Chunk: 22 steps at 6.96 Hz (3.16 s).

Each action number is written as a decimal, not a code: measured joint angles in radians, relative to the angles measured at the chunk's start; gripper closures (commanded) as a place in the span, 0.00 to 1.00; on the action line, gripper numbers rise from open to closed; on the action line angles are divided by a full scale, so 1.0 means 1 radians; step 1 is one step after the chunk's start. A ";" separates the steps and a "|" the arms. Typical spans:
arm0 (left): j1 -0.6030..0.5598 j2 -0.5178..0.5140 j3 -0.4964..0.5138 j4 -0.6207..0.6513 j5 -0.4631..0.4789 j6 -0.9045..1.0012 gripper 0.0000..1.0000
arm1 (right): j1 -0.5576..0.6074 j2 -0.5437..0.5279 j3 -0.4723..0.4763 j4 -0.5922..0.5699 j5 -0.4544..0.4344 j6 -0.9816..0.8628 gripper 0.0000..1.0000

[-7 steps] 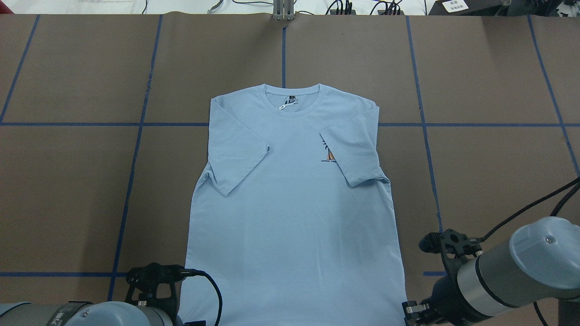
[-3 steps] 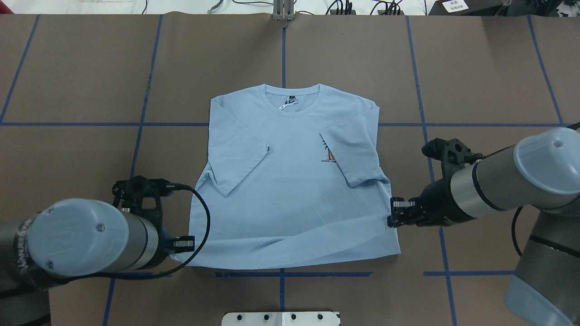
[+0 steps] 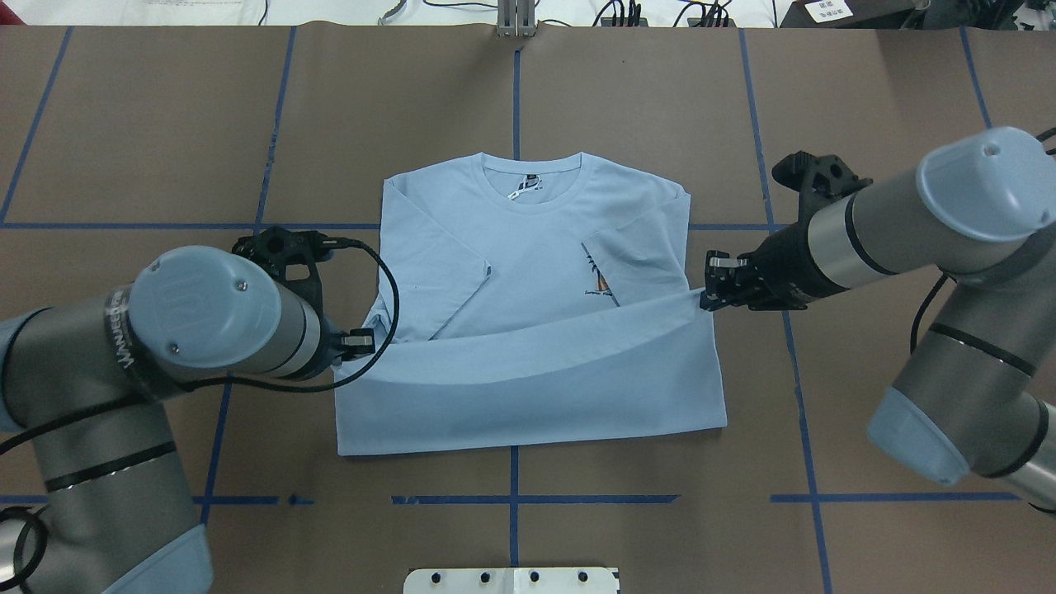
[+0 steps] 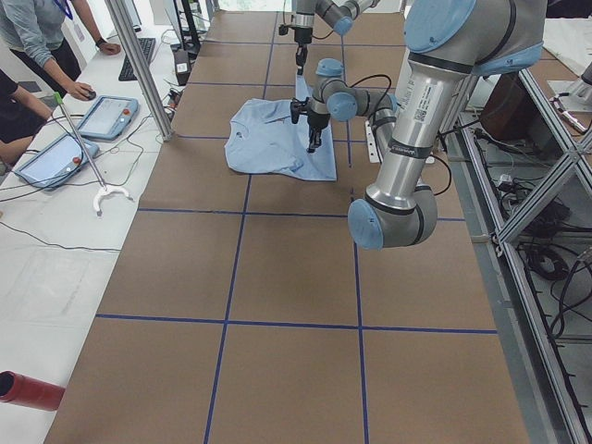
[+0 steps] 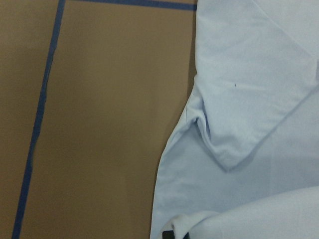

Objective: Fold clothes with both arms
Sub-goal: 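Lift the hem with both grippers and fold it toward the collar, then lay the hem down at the collar and open both grippers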

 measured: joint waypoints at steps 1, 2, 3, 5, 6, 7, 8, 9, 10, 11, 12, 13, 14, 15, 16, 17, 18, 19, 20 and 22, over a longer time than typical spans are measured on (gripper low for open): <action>-0.060 -0.028 0.070 -0.050 -0.018 0.012 1.00 | 0.029 0.052 -0.069 0.000 0.001 -0.003 1.00; -0.104 -0.059 0.122 -0.072 -0.029 0.020 1.00 | 0.051 0.086 -0.121 0.000 0.003 -0.007 1.00; -0.132 -0.082 0.158 -0.087 -0.032 0.022 1.00 | 0.072 0.114 -0.166 0.000 0.008 -0.010 1.00; -0.168 -0.130 0.268 -0.157 -0.033 0.024 1.00 | 0.113 0.202 -0.279 0.001 0.021 -0.012 1.00; -0.181 -0.148 0.339 -0.213 -0.032 0.025 1.00 | 0.133 0.250 -0.345 0.001 0.023 -0.013 1.00; -0.190 -0.157 0.405 -0.275 -0.031 0.025 1.00 | 0.152 0.301 -0.424 0.001 0.024 -0.014 1.00; -0.198 -0.167 0.449 -0.314 -0.029 0.025 1.00 | 0.164 0.356 -0.509 0.002 0.025 -0.016 1.00; -0.205 -0.186 0.483 -0.331 -0.028 0.025 1.00 | 0.172 0.400 -0.583 0.007 0.024 -0.020 1.00; -0.210 -0.204 0.514 -0.337 -0.027 0.025 1.00 | 0.176 0.418 -0.634 0.031 0.023 -0.024 1.00; -0.221 -0.213 0.530 -0.341 -0.026 0.026 1.00 | 0.178 0.422 -0.675 0.068 0.022 -0.027 1.00; -0.238 -0.217 0.546 -0.352 -0.026 0.027 1.00 | 0.179 0.420 -0.701 0.096 0.022 -0.028 1.00; -0.249 -0.222 0.573 -0.379 -0.026 0.027 1.00 | 0.180 0.419 -0.711 0.108 0.022 -0.029 1.00; -0.253 -0.230 0.604 -0.407 -0.026 0.027 1.00 | 0.180 0.418 -0.714 0.114 0.022 -0.029 1.00; -0.254 -0.247 0.636 -0.420 -0.026 0.023 1.00 | 0.181 0.418 -0.715 0.116 0.022 -0.029 1.00; -0.253 -0.264 0.662 -0.425 -0.026 0.019 1.00 | 0.182 0.418 -0.716 0.117 0.022 -0.029 1.00; -0.252 -0.275 0.676 -0.427 -0.027 0.017 1.00 | 0.180 0.416 -0.716 0.117 0.020 -0.030 1.00; -0.251 -0.282 0.680 -0.427 -0.027 0.016 1.00 | 0.177 0.415 -0.716 0.117 0.017 -0.033 1.00; -0.250 -0.288 0.681 -0.427 -0.027 0.016 1.00 | 0.174 0.414 -0.716 0.117 0.016 -0.037 0.90; -0.250 -0.292 0.682 -0.427 -0.027 0.015 0.44 | 0.171 0.415 -0.716 0.119 0.016 -0.039 0.24; -0.249 -0.294 0.682 -0.427 -0.027 0.017 0.00 | 0.167 0.415 -0.717 0.136 0.014 -0.040 0.00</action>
